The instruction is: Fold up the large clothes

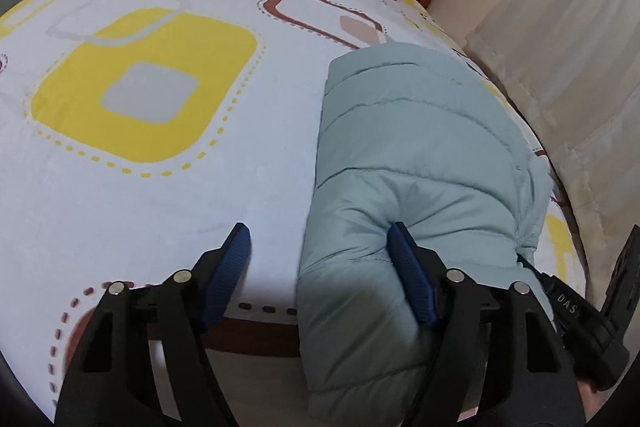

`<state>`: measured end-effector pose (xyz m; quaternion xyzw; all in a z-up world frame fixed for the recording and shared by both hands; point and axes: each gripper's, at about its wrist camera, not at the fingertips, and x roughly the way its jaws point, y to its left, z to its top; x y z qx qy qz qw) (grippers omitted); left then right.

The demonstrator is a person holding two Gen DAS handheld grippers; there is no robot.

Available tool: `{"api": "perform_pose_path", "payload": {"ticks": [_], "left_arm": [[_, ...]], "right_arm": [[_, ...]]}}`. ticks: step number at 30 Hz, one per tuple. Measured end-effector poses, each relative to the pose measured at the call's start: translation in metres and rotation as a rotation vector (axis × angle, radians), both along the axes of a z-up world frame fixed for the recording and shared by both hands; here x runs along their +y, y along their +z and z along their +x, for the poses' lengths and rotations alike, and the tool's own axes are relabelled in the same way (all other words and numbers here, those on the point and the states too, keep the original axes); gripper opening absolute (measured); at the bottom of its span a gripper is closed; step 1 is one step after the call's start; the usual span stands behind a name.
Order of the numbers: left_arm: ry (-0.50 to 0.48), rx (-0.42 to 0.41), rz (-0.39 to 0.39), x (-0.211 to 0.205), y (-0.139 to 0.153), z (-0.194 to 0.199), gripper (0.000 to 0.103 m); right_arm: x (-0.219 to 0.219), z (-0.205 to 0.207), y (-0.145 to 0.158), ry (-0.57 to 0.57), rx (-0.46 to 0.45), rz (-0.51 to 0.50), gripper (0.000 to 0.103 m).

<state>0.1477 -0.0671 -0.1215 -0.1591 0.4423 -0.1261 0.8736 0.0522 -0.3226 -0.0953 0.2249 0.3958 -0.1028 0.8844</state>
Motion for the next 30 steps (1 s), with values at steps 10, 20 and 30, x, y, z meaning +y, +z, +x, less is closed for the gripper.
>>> {"api": "perform_pose_path", "payload": {"ticks": [10, 20, 30], "left_arm": [[0.050, -0.046, -0.100, 0.023, 0.018, -0.036, 0.078], [0.074, 0.045, -0.037, 0.005, -0.013, -0.026, 0.072], [0.072, -0.037, -0.076, 0.027, 0.031, -0.028, 0.072]], "right_arm": [[0.025, -0.055, 0.043, 0.009, -0.091, 0.003, 0.065], [0.018, -0.045, -0.016, 0.006, 0.008, 0.087, 0.033], [0.014, -0.047, 0.027, -0.006, -0.037, 0.041, 0.035]]}}
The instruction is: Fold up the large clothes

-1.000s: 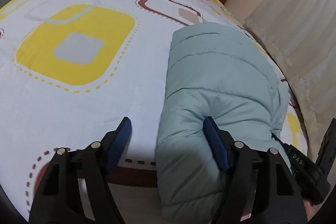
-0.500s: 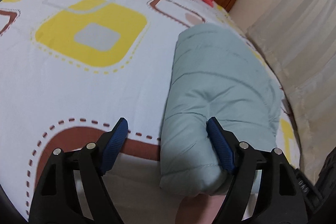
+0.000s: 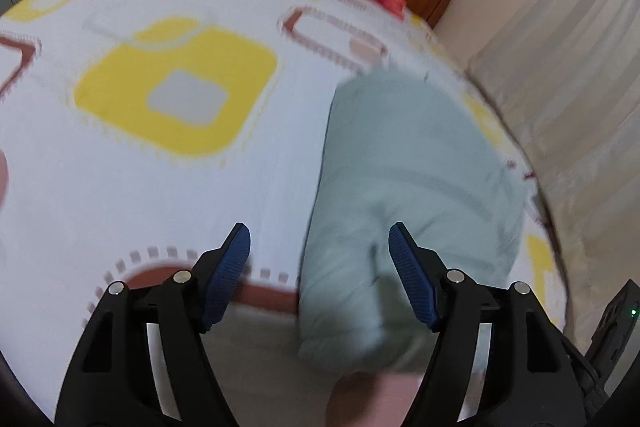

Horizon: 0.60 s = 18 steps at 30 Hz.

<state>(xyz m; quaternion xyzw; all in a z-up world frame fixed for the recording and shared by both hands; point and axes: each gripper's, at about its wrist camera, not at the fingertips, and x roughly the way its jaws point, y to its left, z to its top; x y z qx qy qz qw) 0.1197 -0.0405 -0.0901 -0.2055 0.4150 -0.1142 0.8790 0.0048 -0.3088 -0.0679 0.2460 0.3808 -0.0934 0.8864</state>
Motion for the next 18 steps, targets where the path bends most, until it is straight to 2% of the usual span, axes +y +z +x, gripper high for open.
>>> {"api": "perform_pose_path", "payload": {"ticks": [2, 5, 9, 12, 16, 18], "left_arm": [[-0.012, -0.040, -0.008, -0.002, 0.013, 0.012, 0.074], [-0.007, -0.045, -0.037, -0.007, 0.021, 0.036, 0.074], [-0.025, -0.022, -0.050, -0.025, 0.014, 0.065, 0.074], [-0.047, 0.038, -0.013, -0.041, -0.001, 0.080, 0.074], [-0.053, 0.084, 0.029, -0.057, -0.025, 0.088, 0.074], [-0.044, 0.080, 0.045, -0.061, -0.031, 0.087, 0.075]], "right_arm": [[-0.006, 0.010, 0.016, -0.014, -0.041, -0.003, 0.035], [-0.010, 0.033, 0.039, -0.010, -0.104, -0.015, 0.035], [-0.009, 0.066, 0.040, 0.045, -0.113, -0.009, 0.031], [-0.012, 0.089, 0.023, 0.046, -0.056, -0.031, 0.029], [-0.021, 0.102, -0.014, 0.034, 0.031, -0.047, 0.010], [-0.027, 0.103, -0.033, 0.031, 0.038, 0.000, 0.008]]}}
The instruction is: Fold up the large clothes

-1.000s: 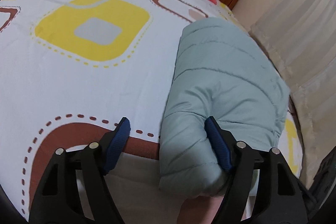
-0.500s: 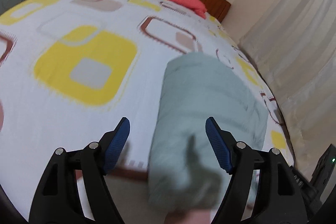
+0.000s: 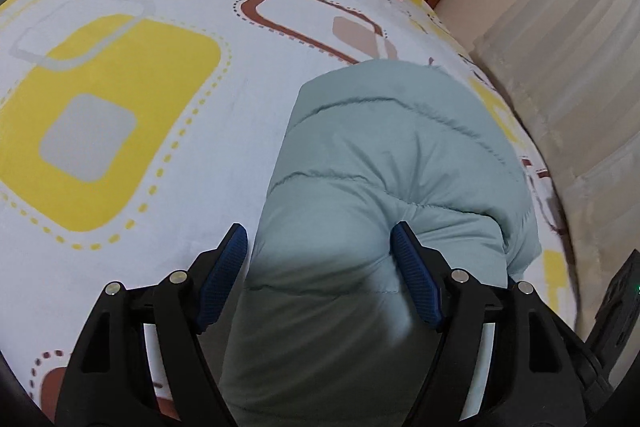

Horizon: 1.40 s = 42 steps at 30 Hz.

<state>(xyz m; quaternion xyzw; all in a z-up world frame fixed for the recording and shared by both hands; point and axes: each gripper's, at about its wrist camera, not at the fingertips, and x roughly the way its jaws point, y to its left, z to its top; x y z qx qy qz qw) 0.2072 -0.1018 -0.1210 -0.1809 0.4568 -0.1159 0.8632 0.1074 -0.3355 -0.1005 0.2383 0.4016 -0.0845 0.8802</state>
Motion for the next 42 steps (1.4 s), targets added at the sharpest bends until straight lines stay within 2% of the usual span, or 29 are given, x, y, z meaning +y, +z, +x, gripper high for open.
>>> {"api": "perform_pose_path", "payload": {"ticks": [9, 14, 15, 18, 20, 21, 22, 23, 26, 28, 32, 34, 38, 40, 41, 42], "left_arm": [[0.003, 0.002, 0.025, -0.005, -0.007, 0.001, 0.075], [-0.002, 0.013, 0.024, -0.003, -0.001, 0.002, 0.074], [-0.001, 0.018, 0.019, -0.002, 0.001, 0.002, 0.074], [0.028, 0.021, 0.002, 0.008, 0.010, -0.002, 0.074], [0.044, 0.017, -0.016, 0.014, 0.015, -0.003, 0.075], [0.054, 0.017, -0.029, 0.018, 0.016, -0.002, 0.075], [0.061, 0.019, -0.042, 0.020, 0.017, -0.002, 0.080], [0.074, 0.020, -0.060, 0.024, 0.017, -0.001, 0.083], [0.126, 0.026, -0.121, 0.038, 0.015, 0.001, 0.091], [0.125, 0.048, -0.181, 0.043, 0.008, 0.005, 0.092], [0.068, 0.161, -0.282, 0.040, -0.015, 0.016, 0.094], [0.061, 0.145, -0.295, 0.039, -0.018, 0.017, 0.097], [0.003, 0.126, -0.306, 0.026, -0.021, 0.020, 0.101], [-0.069, 0.128, -0.341, 0.018, -0.022, 0.022, 0.100], [-0.083, 0.129, -0.348, 0.016, -0.022, 0.022, 0.092], [-0.086, 0.128, -0.341, 0.014, -0.022, 0.021, 0.084]], "right_arm": [[0.004, -0.003, -0.004, -0.015, 0.009, -0.021, 0.007], [0.009, -0.004, 0.003, -0.020, 0.013, -0.048, 0.008], [0.009, -0.005, 0.005, -0.021, 0.012, -0.046, 0.011], [0.009, -0.016, 0.015, -0.034, -0.011, -0.028, 0.012], [0.005, -0.022, 0.021, -0.047, -0.033, -0.009, 0.019], [0.003, -0.025, 0.023, -0.054, -0.042, 0.002, 0.039], [0.000, -0.029, 0.025, -0.071, -0.053, 0.012, 0.068], [-0.003, -0.034, 0.026, -0.094, -0.067, 0.013, 0.076], [-0.011, -0.038, 0.027, -0.127, -0.082, 0.006, 0.077], [-0.018, -0.035, 0.019, -0.131, -0.060, 0.035, 0.077], [-0.030, -0.029, -0.005, -0.130, -0.009, 0.105, 0.079], [-0.035, -0.030, -0.017, -0.126, -0.017, 0.172, 0.086], [-0.029, -0.030, -0.018, -0.089, -0.058, 0.169, 0.088], [-0.025, -0.027, -0.022, -0.035, -0.074, 0.217, 0.084], [-0.023, -0.027, -0.022, -0.040, -0.085, 0.220, 0.080], [-0.022, -0.028, -0.021, -0.036, -0.096, 0.219, 0.062]]}}
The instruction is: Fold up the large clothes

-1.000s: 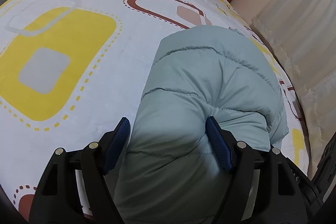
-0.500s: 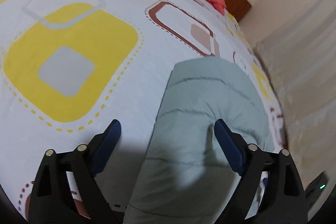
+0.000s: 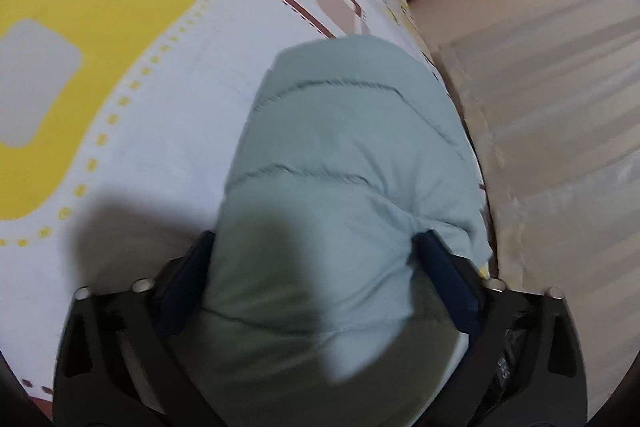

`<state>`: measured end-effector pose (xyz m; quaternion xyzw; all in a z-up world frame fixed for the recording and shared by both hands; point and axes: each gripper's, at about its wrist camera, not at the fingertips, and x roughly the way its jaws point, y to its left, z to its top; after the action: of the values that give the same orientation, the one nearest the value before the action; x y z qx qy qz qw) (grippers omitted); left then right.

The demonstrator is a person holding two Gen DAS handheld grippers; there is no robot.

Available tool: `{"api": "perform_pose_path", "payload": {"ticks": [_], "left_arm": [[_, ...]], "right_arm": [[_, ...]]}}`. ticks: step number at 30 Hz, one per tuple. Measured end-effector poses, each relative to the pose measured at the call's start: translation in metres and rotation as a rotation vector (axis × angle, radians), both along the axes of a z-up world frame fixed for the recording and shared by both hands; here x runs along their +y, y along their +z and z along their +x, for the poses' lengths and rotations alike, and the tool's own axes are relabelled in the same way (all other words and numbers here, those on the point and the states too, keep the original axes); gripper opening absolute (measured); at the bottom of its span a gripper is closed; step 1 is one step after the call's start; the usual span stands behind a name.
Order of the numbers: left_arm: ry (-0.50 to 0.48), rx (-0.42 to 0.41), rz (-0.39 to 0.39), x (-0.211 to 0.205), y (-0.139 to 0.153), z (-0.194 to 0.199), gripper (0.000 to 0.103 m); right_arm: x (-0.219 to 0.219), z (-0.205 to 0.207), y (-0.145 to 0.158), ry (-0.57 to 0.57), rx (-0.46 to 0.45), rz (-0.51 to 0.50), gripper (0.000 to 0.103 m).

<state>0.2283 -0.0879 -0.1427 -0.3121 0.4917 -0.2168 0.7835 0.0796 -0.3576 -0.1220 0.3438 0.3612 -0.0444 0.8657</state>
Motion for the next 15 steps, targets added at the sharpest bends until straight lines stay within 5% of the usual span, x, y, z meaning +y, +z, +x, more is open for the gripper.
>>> {"api": "perform_pose_path", "payload": {"ticks": [1, 4, 15], "left_arm": [[0.001, -0.003, 0.002, 0.000, 0.001, -0.001, 0.076], [0.003, -0.032, 0.016, 0.001, 0.009, -0.004, 0.058], [0.114, -0.148, 0.059, 0.071, 0.053, 0.013, 0.051]], "right_arm": [[0.000, 0.000, 0.000, 0.009, -0.020, 0.030, 0.046], [0.004, 0.002, 0.008, 0.020, -0.055, 0.070, 0.030], [0.059, 0.066, 0.040, 0.158, -0.170, 0.113, 0.026]]}}
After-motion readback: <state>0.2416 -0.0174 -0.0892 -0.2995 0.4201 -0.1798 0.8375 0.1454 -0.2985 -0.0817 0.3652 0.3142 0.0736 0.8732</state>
